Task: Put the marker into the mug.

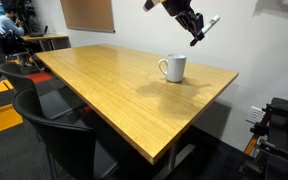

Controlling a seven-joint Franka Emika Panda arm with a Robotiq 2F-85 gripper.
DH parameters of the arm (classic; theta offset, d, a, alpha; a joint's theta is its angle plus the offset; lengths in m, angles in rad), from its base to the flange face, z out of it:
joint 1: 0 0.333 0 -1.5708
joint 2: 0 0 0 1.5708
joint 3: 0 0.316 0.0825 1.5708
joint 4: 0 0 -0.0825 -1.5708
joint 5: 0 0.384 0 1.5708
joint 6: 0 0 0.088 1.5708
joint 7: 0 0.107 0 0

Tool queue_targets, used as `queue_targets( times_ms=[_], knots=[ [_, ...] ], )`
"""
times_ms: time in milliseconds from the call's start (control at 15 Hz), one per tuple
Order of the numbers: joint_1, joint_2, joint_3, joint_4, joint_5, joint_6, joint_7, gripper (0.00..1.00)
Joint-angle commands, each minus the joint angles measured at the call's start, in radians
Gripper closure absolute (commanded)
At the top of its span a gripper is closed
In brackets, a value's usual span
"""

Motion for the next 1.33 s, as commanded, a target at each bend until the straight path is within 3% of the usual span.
queue_targets(
  times_ms=[0,667,1000,1267],
  knots=[
    [0.015,-0.009,0.011,0.023,-0.063,-0.085,-0.029,0.95],
    [0.019,0.041,0.027,0.062,-0.265,-0.148,-0.338,0.95],
    [0.027,0.082,0.034,0.081,-0.335,-0.149,-0.385,0.95],
    [0.027,0.095,0.046,0.062,-0.404,-0.138,-0.541,0.95]
  ],
)
